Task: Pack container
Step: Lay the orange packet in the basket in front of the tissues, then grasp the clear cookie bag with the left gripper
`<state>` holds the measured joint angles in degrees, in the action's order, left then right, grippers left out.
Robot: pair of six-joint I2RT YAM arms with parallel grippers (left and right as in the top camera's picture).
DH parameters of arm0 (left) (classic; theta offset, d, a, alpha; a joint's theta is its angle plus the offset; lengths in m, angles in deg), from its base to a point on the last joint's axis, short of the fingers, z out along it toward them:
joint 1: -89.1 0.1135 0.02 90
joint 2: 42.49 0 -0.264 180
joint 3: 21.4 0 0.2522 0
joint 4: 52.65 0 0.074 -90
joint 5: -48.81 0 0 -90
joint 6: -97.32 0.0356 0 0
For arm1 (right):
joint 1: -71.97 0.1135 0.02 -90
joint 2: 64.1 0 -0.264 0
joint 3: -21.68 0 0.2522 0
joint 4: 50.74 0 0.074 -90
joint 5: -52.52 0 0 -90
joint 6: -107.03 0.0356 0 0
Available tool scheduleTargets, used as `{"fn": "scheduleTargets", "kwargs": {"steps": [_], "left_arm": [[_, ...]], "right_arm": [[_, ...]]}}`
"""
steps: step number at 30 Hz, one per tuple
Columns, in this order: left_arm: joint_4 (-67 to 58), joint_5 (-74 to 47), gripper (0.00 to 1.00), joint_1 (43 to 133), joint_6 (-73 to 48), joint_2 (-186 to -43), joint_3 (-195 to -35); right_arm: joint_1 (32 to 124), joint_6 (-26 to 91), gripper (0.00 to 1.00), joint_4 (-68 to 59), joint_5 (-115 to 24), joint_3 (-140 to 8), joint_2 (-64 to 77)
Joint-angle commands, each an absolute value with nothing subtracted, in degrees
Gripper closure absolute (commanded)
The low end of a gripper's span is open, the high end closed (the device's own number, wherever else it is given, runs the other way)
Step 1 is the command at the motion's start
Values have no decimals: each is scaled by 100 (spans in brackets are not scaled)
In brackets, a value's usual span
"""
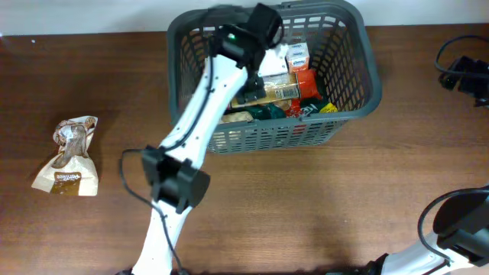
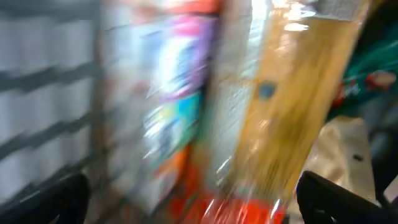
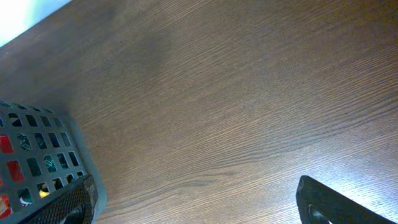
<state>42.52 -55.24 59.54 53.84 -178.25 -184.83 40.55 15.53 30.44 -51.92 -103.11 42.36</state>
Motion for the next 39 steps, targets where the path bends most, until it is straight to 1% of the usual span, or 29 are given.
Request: {"fn": "scheduleTargets", "kwargs": {"steps": [1, 3, 5, 9, 11, 12, 14, 15, 16, 20, 25, 32, 39], "left_arm": [[4232, -6116, 1, 6210, 4739, -16179, -18811], [4269, -6109, 1, 6507, 4488, -15668, -18811], [4289, -6033, 1, 6992, 4226, -15167, -18767], [4042, -5482, 1, 8359, 4079, -14313, -18201], [3882, -5248, 1, 9062, 3876, -14004, -17637], [3797, -5113, 1, 9766, 3494, -13805, -16896], [3815, -5100, 1, 10317, 2925, -13771, -16190], [3900, -5069, 1, 10695, 2626, -13821, -15530], [3933, -4990, 1, 10911, 2613, -13884, -15036], [3653, -4958, 1, 11311, 2613, -14151, -13727], [3065, -5161, 1, 11648, 2442, -14654, -12857], [2698, -5150, 1, 11919, 2399, -15580, -12708], [2151, -5135, 0, 11926, 2403, -16267, -12708]], "right_arm": [[4040, 1584, 1, 3044, -5183, -10289, 4150], [4040, 1581, 1, 3044, -5183, -10289, 4150], [4040, 1581, 1, 3044, -5183, -10289, 4150], [4040, 1581, 1, 3044, -5183, -10289, 4150], [4040, 1584, 1, 3044, -5183, -10289, 4150], [4040, 1581, 1, 3044, -5183, -10289, 4150], [4040, 1581, 1, 3044, -5183, -10289, 4150], [4040, 1584, 1, 3044, -5183, -10289, 4150], [4040, 1581, 1, 3044, -5183, -10289, 4150], [4040, 1581, 1, 3044, -5183, -10289, 4150], [4040, 1581, 1, 3044, -5183, -10289, 4150], [4040, 1584, 1, 3044, -5183, -10289, 4150], [4040, 1584, 1, 3044, -5183, -10289, 4150]]}}
